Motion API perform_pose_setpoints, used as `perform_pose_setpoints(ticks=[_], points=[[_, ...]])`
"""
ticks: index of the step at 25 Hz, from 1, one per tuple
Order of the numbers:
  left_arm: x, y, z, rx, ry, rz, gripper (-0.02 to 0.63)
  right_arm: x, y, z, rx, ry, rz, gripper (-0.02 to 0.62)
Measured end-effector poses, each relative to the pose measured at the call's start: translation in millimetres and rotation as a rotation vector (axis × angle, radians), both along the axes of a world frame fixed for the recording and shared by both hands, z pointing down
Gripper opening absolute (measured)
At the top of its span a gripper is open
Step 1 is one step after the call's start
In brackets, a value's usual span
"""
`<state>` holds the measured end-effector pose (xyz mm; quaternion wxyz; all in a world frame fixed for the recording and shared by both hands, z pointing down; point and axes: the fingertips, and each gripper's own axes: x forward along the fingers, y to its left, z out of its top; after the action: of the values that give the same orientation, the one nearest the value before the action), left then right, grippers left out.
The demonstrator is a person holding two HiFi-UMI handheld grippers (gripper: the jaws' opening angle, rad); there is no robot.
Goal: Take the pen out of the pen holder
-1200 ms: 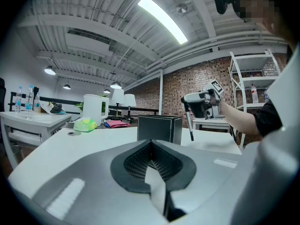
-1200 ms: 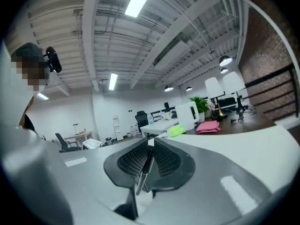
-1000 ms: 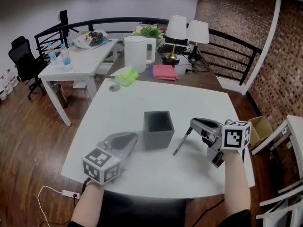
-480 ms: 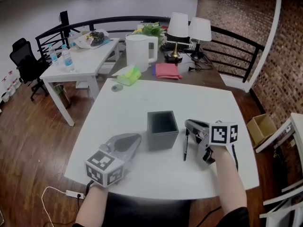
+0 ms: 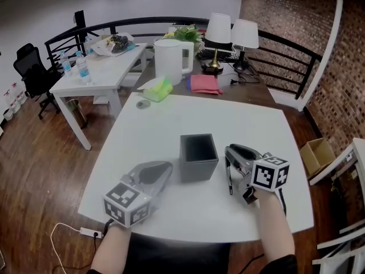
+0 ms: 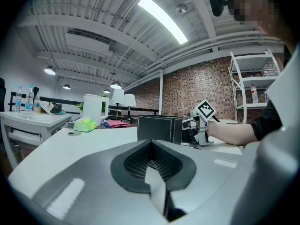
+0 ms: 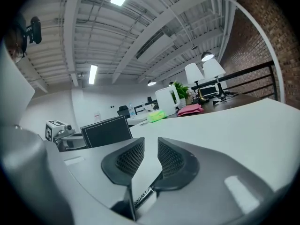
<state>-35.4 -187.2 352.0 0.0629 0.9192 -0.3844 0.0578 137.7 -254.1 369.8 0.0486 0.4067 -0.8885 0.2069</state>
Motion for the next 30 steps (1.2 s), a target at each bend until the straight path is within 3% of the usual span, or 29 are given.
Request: perform_pose_setpoints(ticks=[4, 8, 14, 20, 30], points=[[0, 1, 2, 0.0, -0.001, 0.002, 0.002, 14, 0, 1, 0.011, 0.0, 0.026, 0.091], [1, 1, 0, -0.002, 0.0, 0.005, 0.002, 53, -1, 0, 0.032, 0.031, 0.129, 0.059], [-1, 0, 0, 0.0, -0.003, 0.001, 0.002, 83, 11, -7, 0.129, 0.086, 0.22, 0.029], [0, 2, 1, 0.001, -0.001, 0.005, 0.002, 78, 25, -9, 0.191, 0.16, 0.196, 0.014], [-1, 1, -1, 0.004, 0.002, 0.0, 0.002, 85, 20, -10, 0.185, 0.168, 0.262, 0.012]])
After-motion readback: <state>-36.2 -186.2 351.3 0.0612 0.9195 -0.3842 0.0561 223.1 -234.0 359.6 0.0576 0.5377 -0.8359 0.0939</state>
